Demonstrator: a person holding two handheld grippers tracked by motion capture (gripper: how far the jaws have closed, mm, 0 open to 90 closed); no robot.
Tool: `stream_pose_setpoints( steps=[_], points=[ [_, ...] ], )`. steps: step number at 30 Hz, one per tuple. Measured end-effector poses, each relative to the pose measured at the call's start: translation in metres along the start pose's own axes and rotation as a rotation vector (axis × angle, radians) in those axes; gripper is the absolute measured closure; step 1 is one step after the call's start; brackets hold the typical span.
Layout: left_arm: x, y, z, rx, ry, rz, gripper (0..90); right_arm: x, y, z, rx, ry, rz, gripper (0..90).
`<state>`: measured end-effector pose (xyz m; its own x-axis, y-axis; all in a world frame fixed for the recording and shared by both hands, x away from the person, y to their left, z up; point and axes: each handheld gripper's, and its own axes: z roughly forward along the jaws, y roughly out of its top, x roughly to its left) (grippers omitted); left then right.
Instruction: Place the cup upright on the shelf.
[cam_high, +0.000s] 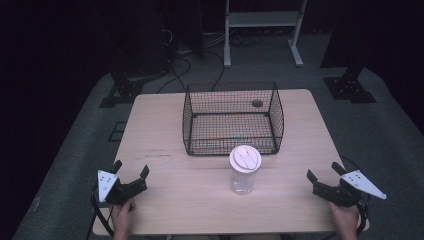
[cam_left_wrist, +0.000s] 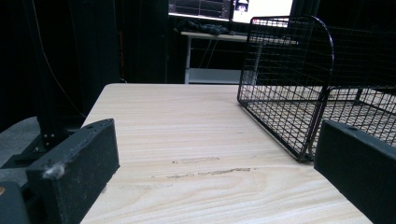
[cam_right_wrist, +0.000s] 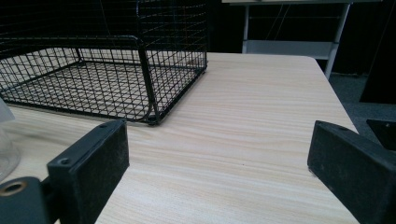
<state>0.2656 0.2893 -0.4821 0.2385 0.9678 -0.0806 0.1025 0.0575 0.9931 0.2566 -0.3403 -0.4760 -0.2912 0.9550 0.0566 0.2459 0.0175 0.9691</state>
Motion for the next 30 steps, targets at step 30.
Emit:
stream_pose_setpoints(
  steps=[30],
  points=[
    [-0.001,0.0,0.0,-0.003,-0.003,0.0,0.0,0.039,0.022,-0.003,-0.026,0.115,-0.088,4.6]
  ],
)
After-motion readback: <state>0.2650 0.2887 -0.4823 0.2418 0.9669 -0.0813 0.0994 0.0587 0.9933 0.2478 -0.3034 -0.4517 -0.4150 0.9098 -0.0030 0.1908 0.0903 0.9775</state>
